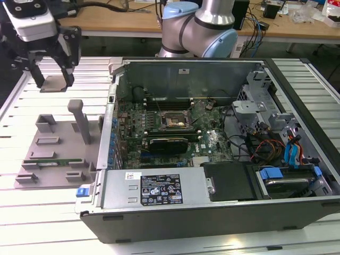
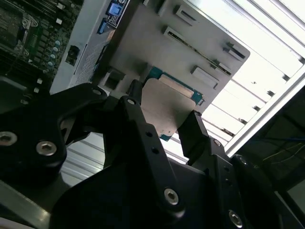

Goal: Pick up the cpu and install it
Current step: 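Pick up the cpu and move it towards the insertion slot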

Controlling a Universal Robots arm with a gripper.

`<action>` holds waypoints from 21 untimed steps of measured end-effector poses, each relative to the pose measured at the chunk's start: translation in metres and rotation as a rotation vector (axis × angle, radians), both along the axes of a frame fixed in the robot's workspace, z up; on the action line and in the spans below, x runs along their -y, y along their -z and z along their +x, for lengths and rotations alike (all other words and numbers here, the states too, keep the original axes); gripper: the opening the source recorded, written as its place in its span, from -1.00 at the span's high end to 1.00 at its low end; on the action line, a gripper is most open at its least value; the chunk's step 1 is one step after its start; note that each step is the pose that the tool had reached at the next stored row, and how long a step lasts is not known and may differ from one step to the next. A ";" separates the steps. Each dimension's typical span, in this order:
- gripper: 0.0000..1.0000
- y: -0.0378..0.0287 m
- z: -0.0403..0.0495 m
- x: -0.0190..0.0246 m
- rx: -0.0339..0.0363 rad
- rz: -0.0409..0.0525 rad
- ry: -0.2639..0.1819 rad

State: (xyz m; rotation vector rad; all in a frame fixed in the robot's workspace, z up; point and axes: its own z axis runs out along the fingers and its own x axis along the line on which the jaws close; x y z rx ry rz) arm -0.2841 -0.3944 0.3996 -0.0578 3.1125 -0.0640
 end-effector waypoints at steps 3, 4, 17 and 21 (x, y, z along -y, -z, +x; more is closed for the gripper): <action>-0.09 0.0001 0.0162 0.0000 -0.0001 0.0000 0.000; -0.09 0.0001 0.0218 0.0000 -0.0001 0.0000 0.000; -0.09 0.0014 0.0744 0.0000 -0.0002 0.0000 0.000; -0.09 0.0029 0.0872 -0.0006 -0.0007 0.0000 0.000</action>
